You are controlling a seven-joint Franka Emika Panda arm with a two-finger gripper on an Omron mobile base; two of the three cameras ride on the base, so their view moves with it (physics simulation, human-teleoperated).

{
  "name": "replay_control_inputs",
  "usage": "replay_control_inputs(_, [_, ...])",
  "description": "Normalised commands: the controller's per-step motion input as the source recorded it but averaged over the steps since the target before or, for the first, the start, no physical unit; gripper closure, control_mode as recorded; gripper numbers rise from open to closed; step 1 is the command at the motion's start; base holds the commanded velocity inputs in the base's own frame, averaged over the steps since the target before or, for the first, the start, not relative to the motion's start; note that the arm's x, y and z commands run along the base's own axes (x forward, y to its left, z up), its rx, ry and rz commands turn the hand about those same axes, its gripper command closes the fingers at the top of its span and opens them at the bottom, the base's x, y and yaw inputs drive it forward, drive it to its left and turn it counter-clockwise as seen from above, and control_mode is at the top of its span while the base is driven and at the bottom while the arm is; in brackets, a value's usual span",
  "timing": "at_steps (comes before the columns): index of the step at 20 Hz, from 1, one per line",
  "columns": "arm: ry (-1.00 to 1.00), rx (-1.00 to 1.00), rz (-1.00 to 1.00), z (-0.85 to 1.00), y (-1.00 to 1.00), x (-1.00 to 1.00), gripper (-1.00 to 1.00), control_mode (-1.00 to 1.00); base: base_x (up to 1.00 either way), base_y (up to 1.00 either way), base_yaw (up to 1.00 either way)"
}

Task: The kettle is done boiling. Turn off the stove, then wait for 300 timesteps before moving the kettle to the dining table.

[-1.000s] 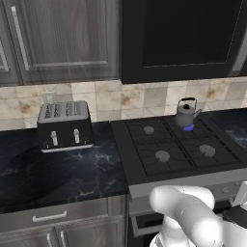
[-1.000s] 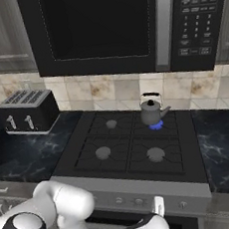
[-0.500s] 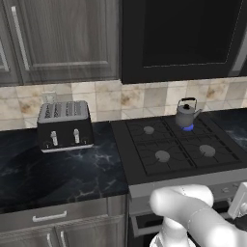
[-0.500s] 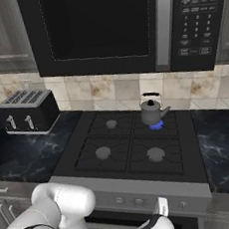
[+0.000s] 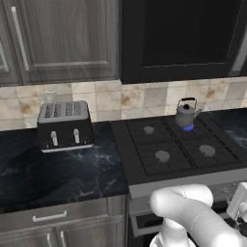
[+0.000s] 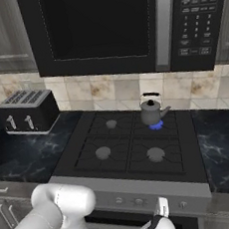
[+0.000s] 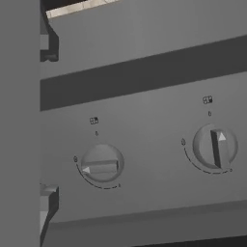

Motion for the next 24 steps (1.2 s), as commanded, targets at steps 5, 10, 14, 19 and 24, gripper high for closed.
replay_control_inputs(5, [0.0,0.0,0.0,-0.15,0.0,0.12,-1.0,-1.0,0.0,0.0,0.0])
replay_control_inputs(10, [0.0,0.0,0.0,-0.12,0.0,0.17,-1.0,-1.0,0.0,0.0,0.0])
replay_control_inputs(14, [0.0,0.0,0.0,-0.19,0.0,0.19,-1.0,-1.0,0.0,0.0,0.0])
replay_control_inputs(19, [0.0,0.0,0.0,-0.28,0.0,0.18,-1.0,-1.0,0.0,0.0,0.0])
replay_control_inputs(24, [0.0,0.0,0.0,-0.3,0.0,0.19,-1.0,-1.0,0.0,0.0,0.0])
